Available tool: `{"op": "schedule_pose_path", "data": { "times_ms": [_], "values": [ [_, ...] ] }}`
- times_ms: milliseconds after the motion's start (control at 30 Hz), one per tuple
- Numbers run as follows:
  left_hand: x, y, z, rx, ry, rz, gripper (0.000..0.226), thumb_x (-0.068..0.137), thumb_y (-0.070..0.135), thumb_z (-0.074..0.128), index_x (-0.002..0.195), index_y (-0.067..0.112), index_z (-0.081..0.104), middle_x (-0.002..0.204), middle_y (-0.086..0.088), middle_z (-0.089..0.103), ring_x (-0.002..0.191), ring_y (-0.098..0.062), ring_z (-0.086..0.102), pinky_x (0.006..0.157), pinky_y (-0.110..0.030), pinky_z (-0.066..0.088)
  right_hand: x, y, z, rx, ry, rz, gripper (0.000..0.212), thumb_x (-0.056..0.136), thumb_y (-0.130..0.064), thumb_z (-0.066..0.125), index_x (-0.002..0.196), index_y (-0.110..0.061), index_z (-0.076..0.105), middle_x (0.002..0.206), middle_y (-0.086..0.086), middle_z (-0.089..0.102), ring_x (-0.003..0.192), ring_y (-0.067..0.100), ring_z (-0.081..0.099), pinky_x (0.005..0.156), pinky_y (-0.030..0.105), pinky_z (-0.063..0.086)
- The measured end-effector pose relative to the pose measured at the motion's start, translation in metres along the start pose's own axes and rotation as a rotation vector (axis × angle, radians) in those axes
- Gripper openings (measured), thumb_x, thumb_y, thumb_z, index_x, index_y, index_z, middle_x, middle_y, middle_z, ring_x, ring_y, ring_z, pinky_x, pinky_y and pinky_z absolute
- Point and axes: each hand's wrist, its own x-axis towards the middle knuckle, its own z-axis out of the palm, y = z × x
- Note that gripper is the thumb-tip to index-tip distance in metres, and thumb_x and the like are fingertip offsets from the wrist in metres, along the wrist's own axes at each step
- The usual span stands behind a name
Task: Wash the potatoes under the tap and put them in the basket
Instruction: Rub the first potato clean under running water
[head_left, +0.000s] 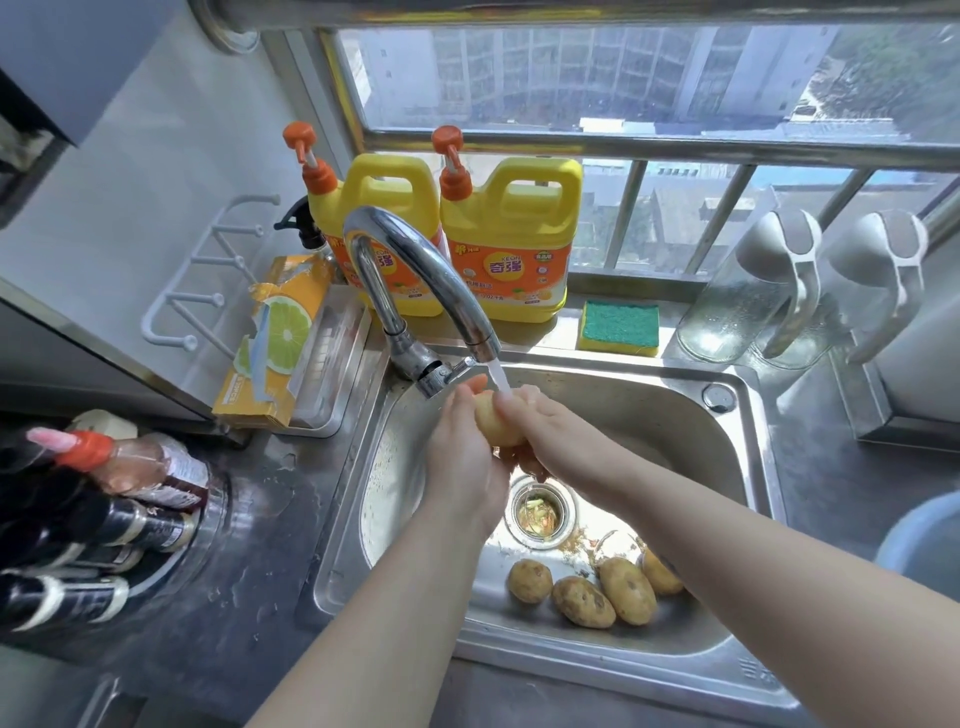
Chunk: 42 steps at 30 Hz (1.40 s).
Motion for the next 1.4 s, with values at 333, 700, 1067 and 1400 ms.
{"op": "schedule_pose_path", "data": {
  "times_ms": [333,700,1067,1400],
  "values": [
    [-0.018,-0.019,-0.012,0.483,-0.187,0.355,0.032,0.091,0.047,0.063,0.117,0.041,0.045,0.115,-0.001,0.062,0.096,-0.011,0.067,0.080,-0.024,0.053,-0.003,-0.004,-0.008,0.033,0.070,0.132,0.055,0.110,-0.046,0.021,0.075,-0.015,0.051,0.047,-0.007,0.046,0.042,0.008,0.032,0.045,0.025,0.024],
    [-0.003,0.008,0.001,-0.158,0.157,-0.031,0.019,0.100,0.019,0.050,0.083,0.018,0.060,0.080,-0.008,0.066,0.068,-0.028,0.062,0.060,-0.031,0.048,-0.012,0.009,-0.006,-0.014,-0.156,-0.024,0.040,0.110,-0.031,0.038,0.139,-0.005,0.044,0.093,-0.003,0.043,0.063,0.005,0.045,0.058,0.021,0.041],
    [-0.008,-0.002,-0.001,0.026,0.101,0.101,0.033,0.108,0.035,0.037,0.094,0.016,0.060,0.090,-0.016,0.067,0.076,-0.027,0.060,0.065,-0.034,0.045,-0.007,-0.005,-0.001,0.063,-0.033,0.043,0.025,0.107,-0.044,0.043,0.120,-0.038,0.064,0.090,-0.002,0.051,0.055,0.005,0.041,0.049,0.019,0.035],
    [-0.009,0.002,-0.004,0.113,0.082,0.236,0.031,0.108,0.035,0.038,0.102,0.013,0.059,0.084,-0.009,0.063,0.071,-0.019,0.057,0.059,-0.031,0.042,0.004,-0.009,0.000,0.402,-0.006,0.365,0.046,0.106,-0.049,0.037,0.108,-0.010,0.061,0.067,0.007,0.059,0.051,0.014,0.041,0.047,0.022,0.035]
  ]
}}
